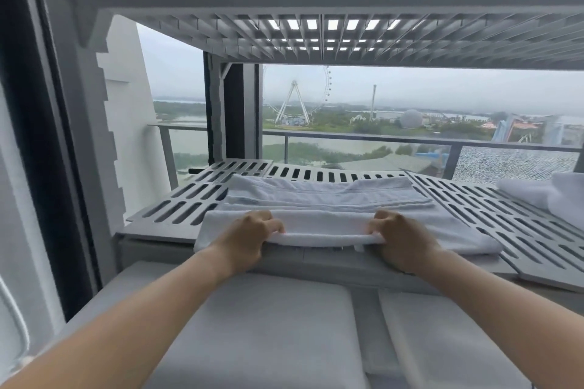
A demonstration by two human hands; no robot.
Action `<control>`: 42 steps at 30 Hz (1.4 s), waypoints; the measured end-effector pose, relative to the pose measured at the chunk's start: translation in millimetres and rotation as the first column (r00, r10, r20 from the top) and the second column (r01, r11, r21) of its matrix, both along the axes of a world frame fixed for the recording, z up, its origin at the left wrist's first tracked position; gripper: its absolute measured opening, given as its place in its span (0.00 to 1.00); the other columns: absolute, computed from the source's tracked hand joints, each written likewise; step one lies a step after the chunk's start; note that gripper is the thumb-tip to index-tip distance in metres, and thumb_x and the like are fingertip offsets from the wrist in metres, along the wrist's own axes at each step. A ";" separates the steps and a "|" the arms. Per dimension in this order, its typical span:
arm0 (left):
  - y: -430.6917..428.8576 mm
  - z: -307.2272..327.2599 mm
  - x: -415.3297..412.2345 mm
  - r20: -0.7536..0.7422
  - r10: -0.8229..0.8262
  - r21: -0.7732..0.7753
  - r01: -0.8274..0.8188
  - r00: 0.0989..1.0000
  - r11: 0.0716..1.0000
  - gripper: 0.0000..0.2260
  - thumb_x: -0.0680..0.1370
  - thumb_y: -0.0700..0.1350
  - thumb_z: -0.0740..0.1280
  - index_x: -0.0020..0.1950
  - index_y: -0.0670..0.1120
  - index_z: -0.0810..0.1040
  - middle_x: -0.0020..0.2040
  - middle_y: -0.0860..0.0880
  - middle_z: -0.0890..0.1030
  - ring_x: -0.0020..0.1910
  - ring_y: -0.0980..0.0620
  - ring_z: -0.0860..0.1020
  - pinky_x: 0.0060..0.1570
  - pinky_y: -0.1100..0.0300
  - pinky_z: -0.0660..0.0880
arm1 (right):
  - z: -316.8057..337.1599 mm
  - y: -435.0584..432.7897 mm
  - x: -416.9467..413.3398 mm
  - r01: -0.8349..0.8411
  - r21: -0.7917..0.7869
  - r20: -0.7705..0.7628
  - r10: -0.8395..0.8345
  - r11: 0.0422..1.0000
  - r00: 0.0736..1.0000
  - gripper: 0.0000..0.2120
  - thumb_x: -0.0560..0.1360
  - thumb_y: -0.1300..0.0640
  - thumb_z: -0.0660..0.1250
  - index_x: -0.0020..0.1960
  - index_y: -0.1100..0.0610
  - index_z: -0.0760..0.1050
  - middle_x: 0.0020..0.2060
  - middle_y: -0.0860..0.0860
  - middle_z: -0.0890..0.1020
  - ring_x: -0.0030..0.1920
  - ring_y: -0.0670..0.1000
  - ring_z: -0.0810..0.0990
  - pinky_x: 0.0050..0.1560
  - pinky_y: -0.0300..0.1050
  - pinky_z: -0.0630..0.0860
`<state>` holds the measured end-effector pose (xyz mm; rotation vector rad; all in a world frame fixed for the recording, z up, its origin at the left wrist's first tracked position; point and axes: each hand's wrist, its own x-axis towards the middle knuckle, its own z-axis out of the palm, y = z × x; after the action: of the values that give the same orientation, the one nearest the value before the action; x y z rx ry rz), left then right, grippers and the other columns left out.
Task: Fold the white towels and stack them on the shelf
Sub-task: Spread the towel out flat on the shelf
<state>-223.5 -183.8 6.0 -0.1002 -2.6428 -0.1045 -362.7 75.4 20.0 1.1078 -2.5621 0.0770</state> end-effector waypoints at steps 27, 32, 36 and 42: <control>-35.5 1.9 -138.4 0.289 0.116 0.091 -0.148 0.950 0.985 0.37 0.73 0.32 0.56 0.74 0.62 0.51 0.77 0.51 0.49 0.76 0.50 0.44 0.74 0.52 0.43 | -2.6 -75.1 -113.0 -0.109 0.102 0.306 0.073 0.989 0.949 0.31 0.77 0.55 0.57 0.76 0.52 0.47 0.76 0.52 0.51 0.75 0.52 0.48 0.74 0.48 0.48; -49.6 5.1 -173.0 0.291 0.105 0.135 -0.150 0.951 0.980 0.37 0.73 0.32 0.56 0.74 0.64 0.51 0.77 0.52 0.48 0.75 0.53 0.43 0.72 0.55 0.41 | -3.7 -89.6 -148.6 -0.095 0.095 0.314 0.061 0.991 0.947 0.31 0.76 0.55 0.55 0.76 0.52 0.46 0.76 0.52 0.50 0.75 0.52 0.47 0.74 0.47 0.46; -51.7 5.2 -182.3 0.284 0.103 0.147 -0.149 0.953 0.978 0.38 0.73 0.30 0.54 0.74 0.63 0.51 0.77 0.53 0.46 0.75 0.54 0.42 0.68 0.59 0.38 | -6.9 -93.5 -159.8 -0.097 0.090 0.296 0.067 0.991 0.953 0.31 0.76 0.54 0.55 0.76 0.53 0.46 0.76 0.53 0.50 0.75 0.52 0.46 0.74 0.48 0.46; -50.2 9.1 -160.3 0.304 0.055 0.205 -0.122 0.951 0.971 0.34 0.73 0.30 0.53 0.74 0.58 0.57 0.77 0.52 0.51 0.75 0.54 0.46 0.72 0.59 0.40 | -1.1 -81.2 -138.4 -0.092 0.079 0.342 0.059 0.993 0.938 0.32 0.74 0.62 0.54 0.76 0.53 0.47 0.76 0.52 0.46 0.76 0.50 0.43 0.73 0.45 0.44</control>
<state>-383.7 -234.0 15.1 0.1195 -2.9074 -0.4134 -501.1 -5.7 18.9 1.3299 -2.8490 0.1828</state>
